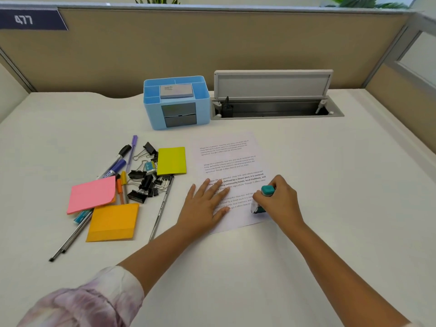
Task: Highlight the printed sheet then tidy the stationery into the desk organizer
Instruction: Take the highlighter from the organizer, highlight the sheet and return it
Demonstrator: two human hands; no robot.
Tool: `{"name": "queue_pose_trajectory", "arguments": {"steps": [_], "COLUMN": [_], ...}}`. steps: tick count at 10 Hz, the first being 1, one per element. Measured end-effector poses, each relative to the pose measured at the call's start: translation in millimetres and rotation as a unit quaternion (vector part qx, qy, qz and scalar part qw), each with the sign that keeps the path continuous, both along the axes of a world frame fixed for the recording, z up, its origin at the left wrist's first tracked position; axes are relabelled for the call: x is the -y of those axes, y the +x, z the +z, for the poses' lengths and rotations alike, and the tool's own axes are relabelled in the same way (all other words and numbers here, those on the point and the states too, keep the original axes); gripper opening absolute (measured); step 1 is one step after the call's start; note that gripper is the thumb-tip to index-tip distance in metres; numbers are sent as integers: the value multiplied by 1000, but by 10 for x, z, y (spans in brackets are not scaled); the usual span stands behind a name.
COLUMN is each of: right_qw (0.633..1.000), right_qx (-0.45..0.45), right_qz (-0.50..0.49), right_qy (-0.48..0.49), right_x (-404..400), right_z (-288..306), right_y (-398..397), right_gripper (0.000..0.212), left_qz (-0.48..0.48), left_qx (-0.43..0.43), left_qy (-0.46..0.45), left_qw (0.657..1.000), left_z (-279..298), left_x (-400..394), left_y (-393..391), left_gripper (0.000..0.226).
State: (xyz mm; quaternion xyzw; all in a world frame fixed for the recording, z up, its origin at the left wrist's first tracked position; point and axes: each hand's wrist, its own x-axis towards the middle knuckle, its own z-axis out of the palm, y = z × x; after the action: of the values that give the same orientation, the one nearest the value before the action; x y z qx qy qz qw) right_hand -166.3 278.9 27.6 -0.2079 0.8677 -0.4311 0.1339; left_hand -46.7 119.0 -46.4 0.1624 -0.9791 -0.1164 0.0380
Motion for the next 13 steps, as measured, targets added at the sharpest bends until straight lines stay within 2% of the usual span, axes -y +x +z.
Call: {"name": "queue_pose_trajectory", "arguments": {"steps": [3, 4, 5, 7, 13], "right_qw": [1000, 999, 999, 998, 996], "right_qx": [-20, -40, -42, -33, -56], "right_qz": [-2, -2, -10, -32, 10], "right_qy": [-5, 14, 28, 35, 65], "right_x": [-13, -28, -40, -41, 44], "right_z": [49, 67, 59, 16, -85], "right_y": [-53, -89, -122, -125, -43], "right_gripper": [32, 31, 30, 34, 30], "left_qz": [-23, -73, -106, -108, -94], "left_qx": [-49, -16, 10, 44, 30], "left_qy": [2, -11, -10, 0, -8], "left_qw": [999, 997, 994, 993, 995], "left_z": [275, 345, 320, 135, 49], "left_x": [154, 201, 217, 203, 200], "left_y": [-414, -728, -948, -1012, -952], "left_gripper": [73, 58, 53, 54, 52]}}
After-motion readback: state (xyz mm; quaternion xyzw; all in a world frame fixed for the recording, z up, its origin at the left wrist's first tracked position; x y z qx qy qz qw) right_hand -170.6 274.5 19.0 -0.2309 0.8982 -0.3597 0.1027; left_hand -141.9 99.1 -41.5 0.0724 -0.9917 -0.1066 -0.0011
